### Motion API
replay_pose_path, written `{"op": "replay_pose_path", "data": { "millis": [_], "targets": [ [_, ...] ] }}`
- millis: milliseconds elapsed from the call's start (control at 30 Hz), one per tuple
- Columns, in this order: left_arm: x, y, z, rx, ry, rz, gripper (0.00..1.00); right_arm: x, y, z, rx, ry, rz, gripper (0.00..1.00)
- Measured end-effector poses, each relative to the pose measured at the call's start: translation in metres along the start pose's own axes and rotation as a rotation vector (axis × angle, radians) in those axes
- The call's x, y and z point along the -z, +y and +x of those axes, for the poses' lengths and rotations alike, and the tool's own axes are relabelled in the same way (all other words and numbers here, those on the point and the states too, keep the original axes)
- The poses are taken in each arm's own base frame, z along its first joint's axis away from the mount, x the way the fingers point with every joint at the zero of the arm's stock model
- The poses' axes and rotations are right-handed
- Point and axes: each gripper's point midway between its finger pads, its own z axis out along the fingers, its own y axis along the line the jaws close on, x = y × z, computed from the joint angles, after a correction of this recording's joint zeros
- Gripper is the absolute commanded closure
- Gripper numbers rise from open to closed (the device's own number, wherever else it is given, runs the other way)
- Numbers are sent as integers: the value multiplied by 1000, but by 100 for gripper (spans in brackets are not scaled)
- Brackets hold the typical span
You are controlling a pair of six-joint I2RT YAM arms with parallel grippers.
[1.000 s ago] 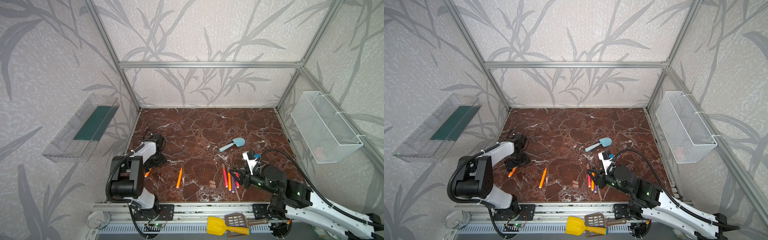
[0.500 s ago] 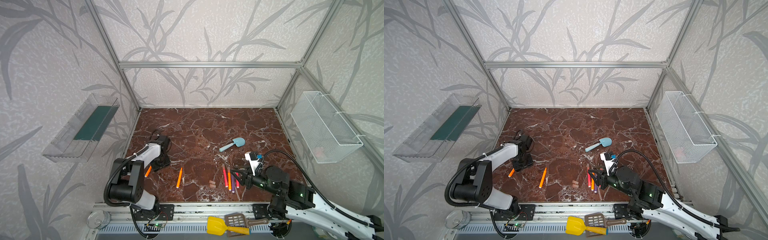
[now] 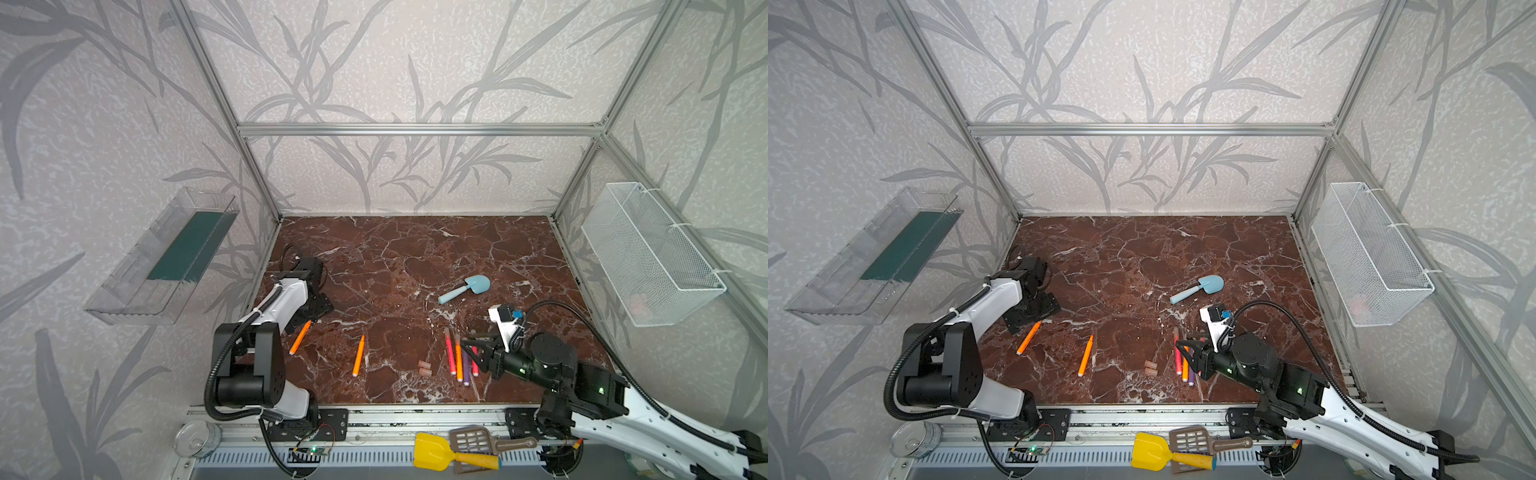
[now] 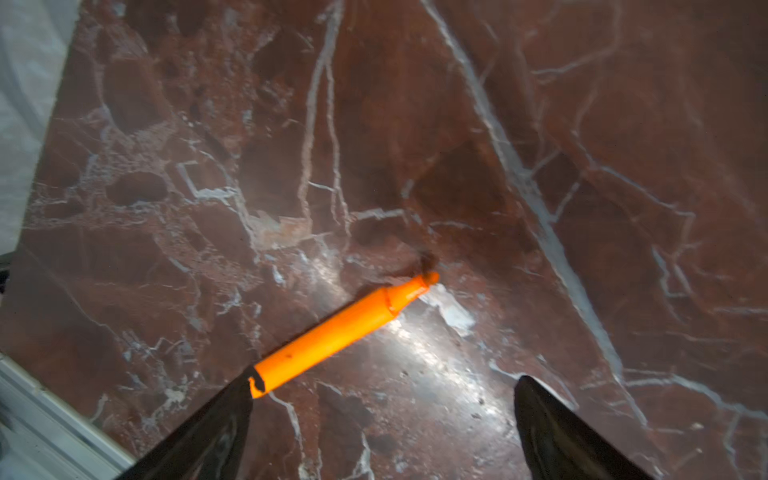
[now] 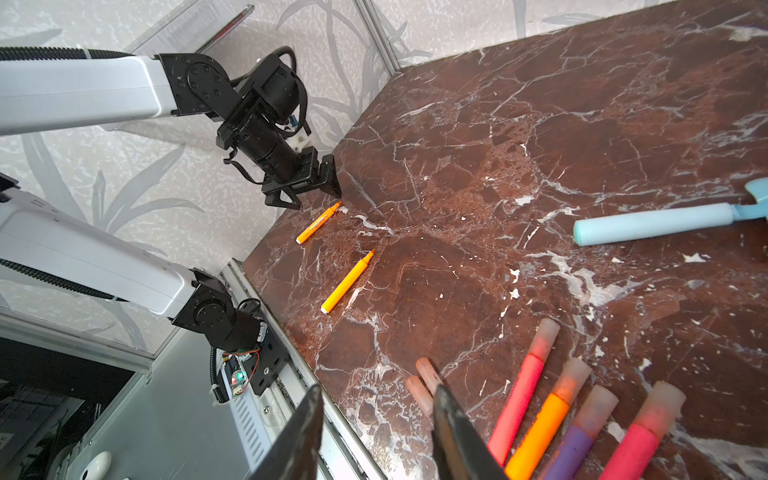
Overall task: Insert the pens into the pen caps
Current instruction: 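Lower the left gripper onto the orange marker and align its fingers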
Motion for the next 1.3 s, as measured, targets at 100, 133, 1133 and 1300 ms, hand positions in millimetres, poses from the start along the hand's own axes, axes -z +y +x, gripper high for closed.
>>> {"op": "replay_pose_path", "data": {
  "millis": [100, 133, 1133, 1300],
  "targets": [
    [-5, 0, -4, -3, -8, 21, 0, 2, 1, -2, 0, -8, -6, 57],
    [-7, -1, -3, -5, -7, 31, 0, 3, 1, -2, -1, -12, -9, 57],
    [-34, -27, 36, -7, 141, 170, 29, 21, 5, -2, -8, -45, -61, 57],
    [-31, -34, 46, -27, 152, 169, 46, 22, 6, -2, -8, -45, -67, 57]
  ]
}}
